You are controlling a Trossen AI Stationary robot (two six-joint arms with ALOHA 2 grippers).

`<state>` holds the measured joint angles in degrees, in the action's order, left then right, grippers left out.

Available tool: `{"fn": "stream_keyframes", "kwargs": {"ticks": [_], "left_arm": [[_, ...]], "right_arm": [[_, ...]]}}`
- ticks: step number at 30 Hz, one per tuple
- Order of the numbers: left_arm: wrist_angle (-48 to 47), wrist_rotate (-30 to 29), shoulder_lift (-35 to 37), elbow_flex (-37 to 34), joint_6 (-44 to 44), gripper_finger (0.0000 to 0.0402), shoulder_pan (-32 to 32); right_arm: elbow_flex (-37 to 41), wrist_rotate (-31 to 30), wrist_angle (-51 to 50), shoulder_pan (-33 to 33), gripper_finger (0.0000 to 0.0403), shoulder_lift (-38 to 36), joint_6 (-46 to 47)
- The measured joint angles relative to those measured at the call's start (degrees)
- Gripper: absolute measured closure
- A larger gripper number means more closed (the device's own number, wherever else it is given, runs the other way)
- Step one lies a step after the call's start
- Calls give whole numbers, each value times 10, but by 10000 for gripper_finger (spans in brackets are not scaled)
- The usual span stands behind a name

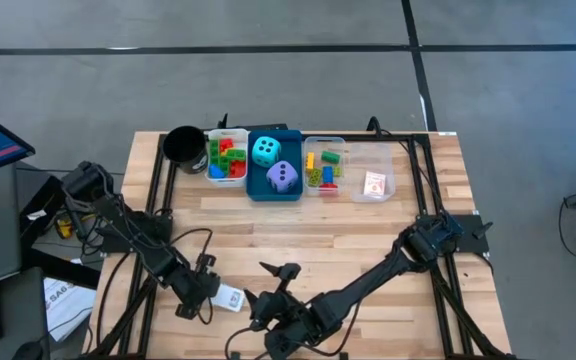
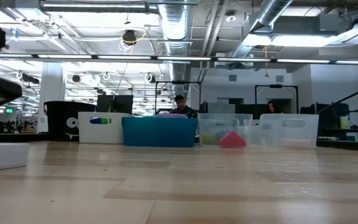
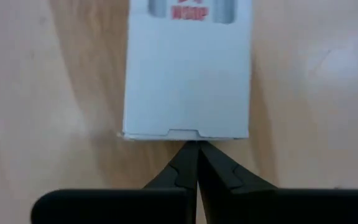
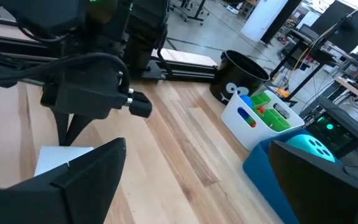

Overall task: Pick & Place Toys
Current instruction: Put the blue deck of cards into the right transparent bin

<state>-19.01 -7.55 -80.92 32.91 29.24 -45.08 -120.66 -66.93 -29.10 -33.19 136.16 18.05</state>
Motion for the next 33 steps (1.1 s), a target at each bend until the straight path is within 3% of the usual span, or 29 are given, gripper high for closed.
{"fn": "stream_keyframes", "kwargs": {"ticks": [13, 21, 33], "left_arm": [[132, 15, 1, 1, 8, 401, 0], [79, 55, 1, 1, 60, 401, 0], [54, 25, -15, 1, 90, 401, 2]], "right_arm": [[0, 0, 0, 0, 15, 0, 0], [0, 1, -3, 0, 15, 0, 0], [0, 1, -4, 0, 15, 0, 0]]}}
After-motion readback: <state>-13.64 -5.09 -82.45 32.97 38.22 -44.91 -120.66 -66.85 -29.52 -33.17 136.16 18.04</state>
